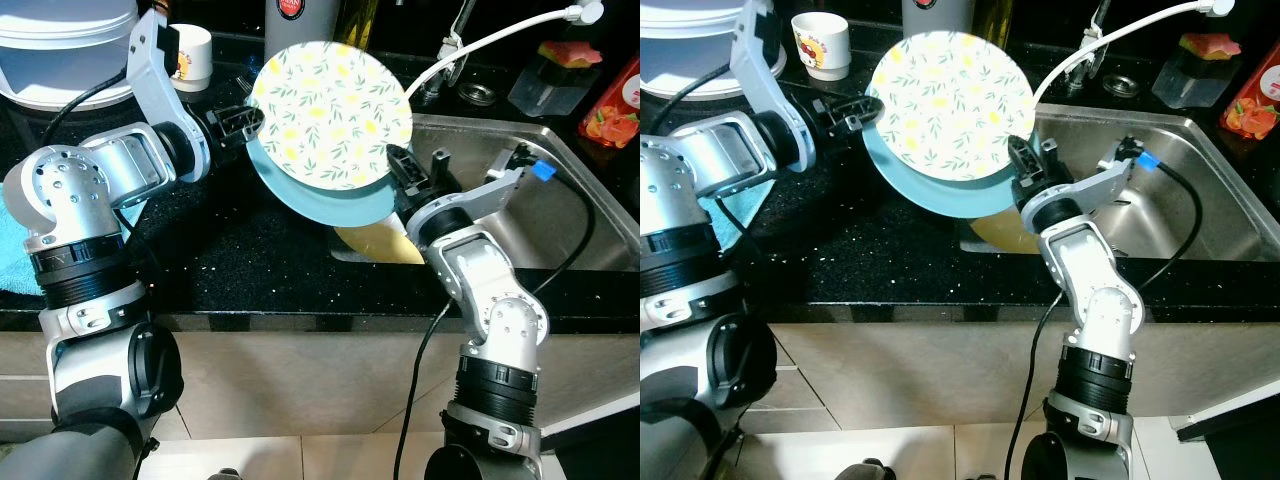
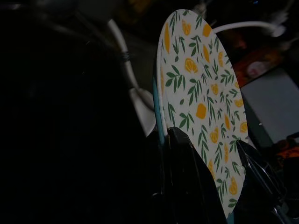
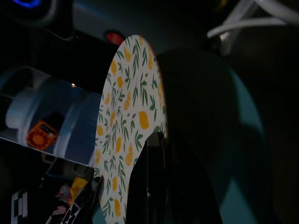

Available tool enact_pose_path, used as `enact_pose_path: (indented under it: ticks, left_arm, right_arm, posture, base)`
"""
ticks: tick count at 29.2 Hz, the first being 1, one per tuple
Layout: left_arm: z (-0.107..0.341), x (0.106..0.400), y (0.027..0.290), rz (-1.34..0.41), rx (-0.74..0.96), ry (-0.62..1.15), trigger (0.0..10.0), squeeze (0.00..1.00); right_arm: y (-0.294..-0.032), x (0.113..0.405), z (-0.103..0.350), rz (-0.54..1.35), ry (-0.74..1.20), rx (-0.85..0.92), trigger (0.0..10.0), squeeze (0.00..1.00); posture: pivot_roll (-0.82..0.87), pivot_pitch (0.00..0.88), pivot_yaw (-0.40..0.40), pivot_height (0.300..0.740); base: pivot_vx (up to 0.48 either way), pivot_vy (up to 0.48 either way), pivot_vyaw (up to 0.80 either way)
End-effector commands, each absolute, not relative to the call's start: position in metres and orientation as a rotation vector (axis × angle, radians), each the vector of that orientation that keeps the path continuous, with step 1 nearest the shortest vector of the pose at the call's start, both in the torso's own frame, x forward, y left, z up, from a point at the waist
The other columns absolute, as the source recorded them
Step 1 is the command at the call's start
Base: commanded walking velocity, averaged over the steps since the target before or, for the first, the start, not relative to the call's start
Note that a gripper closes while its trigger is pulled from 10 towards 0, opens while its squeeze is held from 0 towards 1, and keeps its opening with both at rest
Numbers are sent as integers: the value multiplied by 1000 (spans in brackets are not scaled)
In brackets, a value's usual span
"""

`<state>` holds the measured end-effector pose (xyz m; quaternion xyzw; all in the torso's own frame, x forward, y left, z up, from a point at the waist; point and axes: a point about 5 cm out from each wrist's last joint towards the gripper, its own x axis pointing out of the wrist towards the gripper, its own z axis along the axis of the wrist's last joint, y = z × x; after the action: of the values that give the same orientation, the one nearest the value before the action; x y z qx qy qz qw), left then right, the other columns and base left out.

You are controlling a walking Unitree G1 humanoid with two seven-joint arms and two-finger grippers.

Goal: Kitchen organization

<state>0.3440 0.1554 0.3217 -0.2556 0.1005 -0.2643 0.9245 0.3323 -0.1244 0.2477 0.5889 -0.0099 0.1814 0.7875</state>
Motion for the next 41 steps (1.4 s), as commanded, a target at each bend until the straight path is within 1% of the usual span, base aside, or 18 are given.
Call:
enact_pose_path:
  ticks: [1,2,4,9,10,11,20,21,22,23,24,26,28,31,32,34,37,41]
  left_arm:
    - [321,344,152,-514,-505,247,10000,0]
    - [321,344,152,-514,-505,247,10000,0]
    - [322,339,151,-433,-487,278,10000,0]
    - [317,336,155,-312,-516,302,10000,0]
    - [317,335,157,-294,-507,285,10000,400]
    - [316,334,158,-285,-512,280,10000,1000]
    - [317,331,162,-160,-494,271,10000,1000]
    - [320,331,165,-117,-469,245,10000,325]
    - [322,331,169,-80,-433,211,10000,0]
    - [322,331,169,-80,-433,211,10000,0]
    - [333,330,177,16,-344,105,10000,0]
    - [342,328,183,67,-325,26,10000,0]
    - [346,327,184,67,-321,1,10000,0]
    - [358,323,180,23,-295,-79,10000,0]
    - [358,323,180,23,-295,-79,10000,0]
    - [362,322,175,-5,-285,-99,10000,0]
    - [361,322,171,-13,-263,-112,10000,0]
    - [362,322,165,-40,-234,-146,10000,0]
  right_arm:
    - [-111,330,243,412,16,1290,0,0]
    - [-111,330,243,412,16,1290,0,0]
    - [-90,326,230,445,106,1323,0,0]
    - [-73,321,213,458,200,1359,0,0]
    - [-70,321,209,459,216,1365,0,0]
    - [-68,321,207,462,228,1370,0,0]
    - [-66,322,207,474,236,1376,0,0]
    - [-66,322,207,475,236,1376,0,0]
    - [-66,322,207,477,236,1376,0,0]
    - [-66,322,207,477,236,1376,0,0]
    - [-65,322,207,486,236,1378,0,0]
    - [-65,322,210,498,223,1386,0,0]
    - [-66,322,212,505,209,1393,0,0]
    - [-73,321,230,565,91,1438,0,0]
    - [-73,321,230,565,91,1438,0,0]
    - [-80,319,247,626,-4,1468,0,0]
    - [-85,318,255,637,-46,1470,0,0]
    - [-98,322,260,590,-103,1449,0,0]
  posture:
    - [274,115,-136,740]
    - [274,115,-136,740]
    - [287,130,-146,740]
    - [299,142,-155,740]
    - [299,142,-155,740]
    - [302,147,-160,740]
    - [304,145,-158,740]
    - [304,145,-159,740]
    - [305,144,-158,740]
    - [305,144,-158,740]
    - [305,143,-158,740]
    - [306,142,-159,740]
    - [307,141,-160,740]
    - [306,140,-160,740]
    - [306,140,-160,740]
    - [302,137,-160,740]
    - [302,137,-160,740]
    - [297,134,-161,740]
  base:
    - [0,0,0]
    - [0,0,0]
    - [0,0,0]
    - [0,0,0]
    - [0,0,0]
    - [0,0,0]
    - [0,0,0]
    - [0,0,0]
    - [0,0,0]
    - [0,0,0]
    - [0,0,0]
    - [0,0,0]
    - [0,0,0]
    - [0,0,0]
    - [0,0,0]
    - [0,0,0]
    - [0,0,0]
    - [0,0,0]
